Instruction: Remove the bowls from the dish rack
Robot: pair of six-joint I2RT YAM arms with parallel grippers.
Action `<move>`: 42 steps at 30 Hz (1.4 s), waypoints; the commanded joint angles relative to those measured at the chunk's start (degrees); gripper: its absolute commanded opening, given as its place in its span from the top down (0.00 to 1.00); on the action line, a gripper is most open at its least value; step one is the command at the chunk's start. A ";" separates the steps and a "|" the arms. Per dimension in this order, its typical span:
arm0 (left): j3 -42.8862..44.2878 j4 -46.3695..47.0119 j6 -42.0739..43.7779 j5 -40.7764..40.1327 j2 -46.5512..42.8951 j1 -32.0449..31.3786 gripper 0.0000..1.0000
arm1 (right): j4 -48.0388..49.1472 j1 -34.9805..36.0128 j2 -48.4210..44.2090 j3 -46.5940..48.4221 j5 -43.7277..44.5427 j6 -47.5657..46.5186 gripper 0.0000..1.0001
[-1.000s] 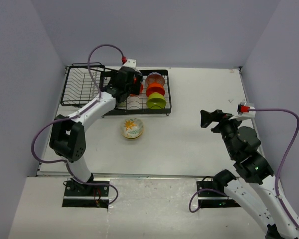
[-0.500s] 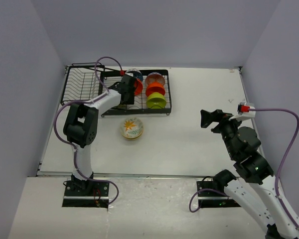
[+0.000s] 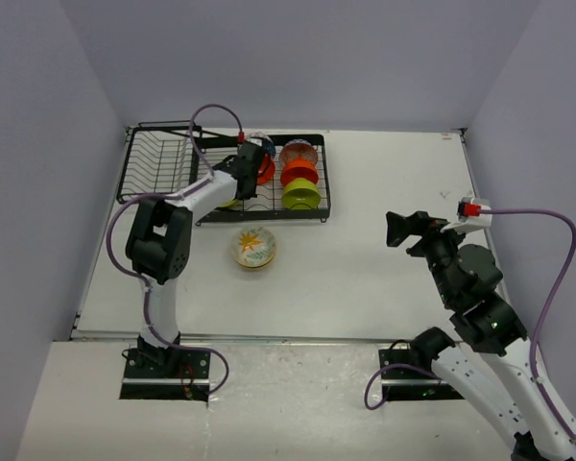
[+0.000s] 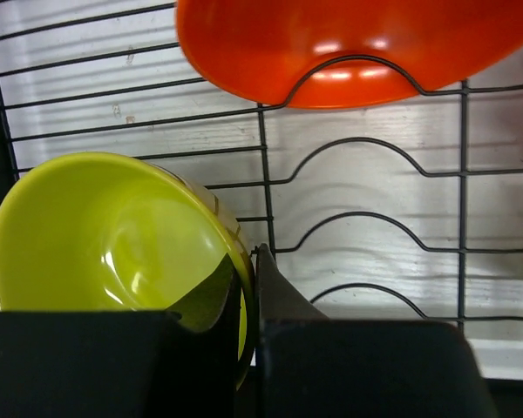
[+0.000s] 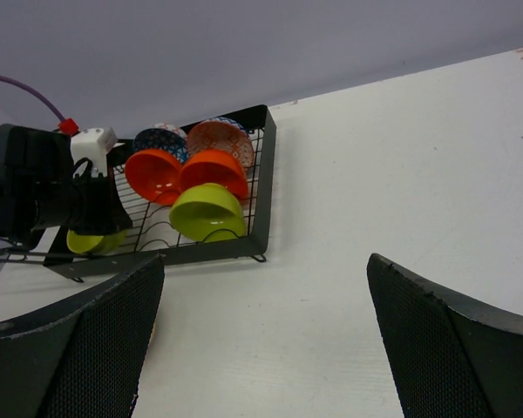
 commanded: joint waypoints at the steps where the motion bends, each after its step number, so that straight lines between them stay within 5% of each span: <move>1: 4.40 -1.69 4.73 -3.76 -4.31 -3.01 1.00 | 1.73 0.04 0.53 0.20 -0.75 -0.48 0.01; 10: 5.91 4.97 22.30 -4.23 -14.58 -14.50 1.00 | 3.22 -0.05 5.26 2.12 -3.29 2.59 0.01; 15: -16.97 18.14 36.45 7.17 -26.10 -25.33 1.00 | -0.11 -1.10 12.37 10.47 -6.37 5.93 0.01; 20: -33.10 33.17 36.11 19.68 -36.21 -30.26 1.00 | -4.23 -2.77 17.39 17.15 -12.51 5.93 0.01; 25: -39.53 36.89 36.02 27.06 -37.89 -33.07 1.00 | -19.07 -1.55 33.69 26.29 -30.88 -2.30 0.05; 33: -39.80 34.78 36.20 38.93 -39.38 -35.80 1.00 | -24.64 8.65 44.29 27.36 -28.00 -5.67 0.07; 36: -40.07 34.95 36.11 39.82 -41.22 -36.33 1.00 | -25.95 8.83 47.28 26.92 -26.42 -5.58 0.16; 39: -40.42 34.86 36.20 37.89 -42.46 -36.33 1.00 | -27.62 9.35 49.22 26.04 -24.05 -5.23 0.37; 42: -39.98 34.08 36.20 36.74 -42.55 -36.33 1.00 | -27.54 9.79 49.40 25.42 -22.55 -4.44 0.75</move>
